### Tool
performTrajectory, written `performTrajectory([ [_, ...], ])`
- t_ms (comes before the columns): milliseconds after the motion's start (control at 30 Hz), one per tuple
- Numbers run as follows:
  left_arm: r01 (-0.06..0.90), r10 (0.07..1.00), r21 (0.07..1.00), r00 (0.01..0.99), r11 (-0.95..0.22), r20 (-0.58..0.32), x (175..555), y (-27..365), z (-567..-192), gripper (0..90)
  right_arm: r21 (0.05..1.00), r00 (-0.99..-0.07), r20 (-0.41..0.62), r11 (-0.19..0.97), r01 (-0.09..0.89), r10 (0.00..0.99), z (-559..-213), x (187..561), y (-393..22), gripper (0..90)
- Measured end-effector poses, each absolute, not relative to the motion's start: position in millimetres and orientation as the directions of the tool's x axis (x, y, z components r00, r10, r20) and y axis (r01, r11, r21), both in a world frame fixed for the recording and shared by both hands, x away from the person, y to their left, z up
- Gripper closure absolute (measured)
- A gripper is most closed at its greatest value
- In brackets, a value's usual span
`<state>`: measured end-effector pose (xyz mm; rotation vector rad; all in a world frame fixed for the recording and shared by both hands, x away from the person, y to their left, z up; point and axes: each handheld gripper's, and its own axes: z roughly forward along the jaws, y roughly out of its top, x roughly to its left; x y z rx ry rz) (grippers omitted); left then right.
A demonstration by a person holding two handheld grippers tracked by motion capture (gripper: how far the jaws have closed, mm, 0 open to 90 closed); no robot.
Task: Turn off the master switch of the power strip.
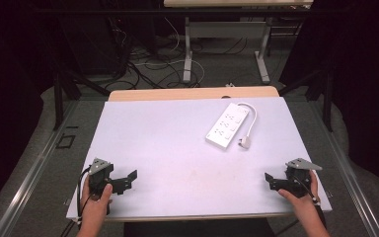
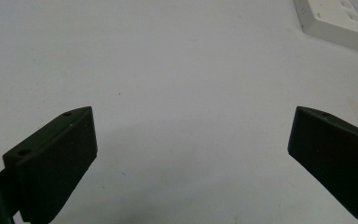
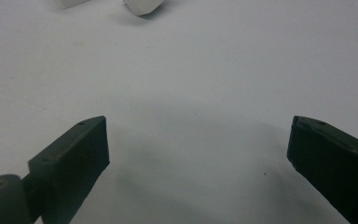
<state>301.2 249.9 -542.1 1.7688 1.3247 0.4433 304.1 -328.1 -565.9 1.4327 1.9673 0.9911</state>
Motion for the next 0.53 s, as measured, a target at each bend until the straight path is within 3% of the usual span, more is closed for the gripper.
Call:
performTrajectory([
  [533,0.600,0.905,0.798,0.373,-0.067,-0.204,301.9,250.4,-541.8,1.4,0.796,-0.309,0.029,0.165,0.583,0.951,-566.0,304.1,-327.4,5.1],
])
